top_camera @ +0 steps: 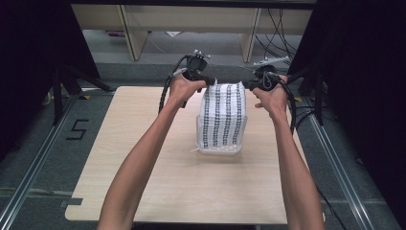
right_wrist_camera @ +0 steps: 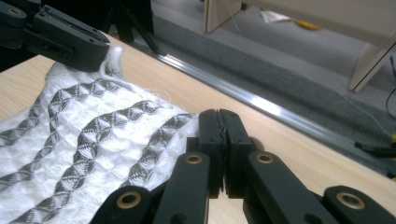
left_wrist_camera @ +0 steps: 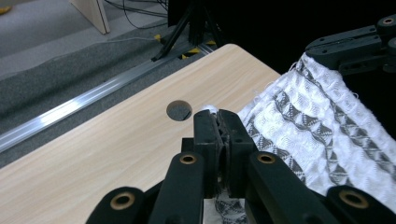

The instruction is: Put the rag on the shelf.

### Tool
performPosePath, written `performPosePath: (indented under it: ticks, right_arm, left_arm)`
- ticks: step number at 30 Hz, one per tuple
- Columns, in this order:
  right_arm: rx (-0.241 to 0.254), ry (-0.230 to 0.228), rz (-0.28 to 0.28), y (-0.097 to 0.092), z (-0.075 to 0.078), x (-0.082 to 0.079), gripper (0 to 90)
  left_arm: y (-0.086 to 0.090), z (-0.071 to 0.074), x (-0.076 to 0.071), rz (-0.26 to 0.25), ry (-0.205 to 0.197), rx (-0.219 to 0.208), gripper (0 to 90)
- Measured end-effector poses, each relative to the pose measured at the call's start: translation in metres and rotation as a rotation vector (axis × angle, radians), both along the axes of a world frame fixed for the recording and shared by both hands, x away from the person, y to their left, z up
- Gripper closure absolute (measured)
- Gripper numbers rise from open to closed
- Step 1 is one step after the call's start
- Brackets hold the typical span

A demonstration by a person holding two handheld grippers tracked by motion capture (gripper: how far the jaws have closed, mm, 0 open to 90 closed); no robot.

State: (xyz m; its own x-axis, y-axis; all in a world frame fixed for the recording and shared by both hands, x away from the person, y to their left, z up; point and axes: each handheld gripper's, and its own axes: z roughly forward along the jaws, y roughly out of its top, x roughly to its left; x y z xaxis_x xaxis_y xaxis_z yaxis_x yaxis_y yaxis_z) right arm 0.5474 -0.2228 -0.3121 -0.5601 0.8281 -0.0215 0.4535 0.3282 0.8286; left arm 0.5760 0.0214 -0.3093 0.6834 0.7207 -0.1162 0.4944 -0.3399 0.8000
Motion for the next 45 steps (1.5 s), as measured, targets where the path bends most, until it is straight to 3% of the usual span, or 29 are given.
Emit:
performPosePath:
  ticks: [2, 5, 6, 7, 9, 10, 14, 21, 23, 25, 33, 40, 42, 43, 44, 45]
  right_arm:
    - [-0.015, 0.038, 0.002, 0.0, -0.006, 0.002, 89.5]
    - [-0.033, 0.058, 0.015, -0.001, -0.014, 0.004, 89.5]
    - [-0.029, 0.088, 0.003, -0.001, -0.017, 0.005, 89.5]
    - [-0.027, 0.087, 0.008, -0.001, -0.021, 0.006, 89.5]
    - [-0.036, 0.134, 0.016, 0.0, -0.029, 0.009, 89.5]
    - [-0.029, 0.112, 0.008, 0.001, -0.033, 0.011, 89.5]
    - [-0.056, 0.142, 0.02, 0.002, -0.038, 0.014, 89.5]
    - [-0.046, 0.167, 0.021, 0.004, -0.046, 0.017, 89.5]
    - [-0.047, 0.203, 0.019, 0.005, -0.046, 0.016, 89.5]
    - [-0.042, 0.203, 0.018, 0.005, -0.05, 0.017, 89.4]
    - [-0.046, 0.248, 0.027, 0.004, -0.062, 0.019, 89.2]
    - [-0.052, 0.28, 0.048, 0.002, -0.066, 0.02, 84.3]
    - [-0.049, 0.278, 0.027, 0.002, -0.067, 0.02, 81.0]
    - [-0.068, 0.281, 0.019, -0.002, -0.066, 0.021, 77.5]
    - [-0.043, 0.309, -0.013, -0.005, -0.064, 0.019, 72.8]
    - [-0.044, 0.296, -0.012, -0.007, -0.064, 0.02, 72.8]
  left_arm:
    - [0.0, -0.008, 0.003, -0.006, 0.015, 0.008, 86.5]
    - [-0.001, -0.015, 0.005, -0.006, 0.032, 0.016, 86.4]
    - [-0.001, -0.019, 0.006, -0.009, 0.04, 0.021, 86.4]
    - [-0.002, -0.023, 0.007, -0.009, 0.052, 0.031, 86.4]
    - [-0.003, -0.032, 0.008, -0.009, 0.083, 0.053, 86.4]
    - [-0.004, -0.035, 0.009, -0.01, 0.089, 0.051, 86.4]
    - [-0.002, -0.041, 0.012, -0.014, 0.112, 0.06, 86.3]
    - [0.0, -0.052, 0.014, -0.01, 0.139, 0.052, 86.0]
    - [0.001, -0.056, 0.014, -0.009, 0.147, 0.035, 85.9]
    - [0.002, -0.059, 0.014, -0.01, 0.157, 0.034, 85.7]
    - [0.004, -0.067, 0.013, -0.043, 0.197, 0.067, 84.8]
    - [0.01, -0.077, 0.01, -0.049, 0.25, 0.104, 75.9]
    - [0.012, -0.077, 0.01, -0.051, 0.261, 0.124, 67.5]
    - [0.013, -0.077, 0.009, -0.048, 0.262, 0.131, 67.5]
    - [0.018, -0.075, 0.008, -0.034, 0.255, 0.128, 64.9]
    - [0.018, -0.075, 0.008, -0.034, 0.255, 0.128, 62.6]
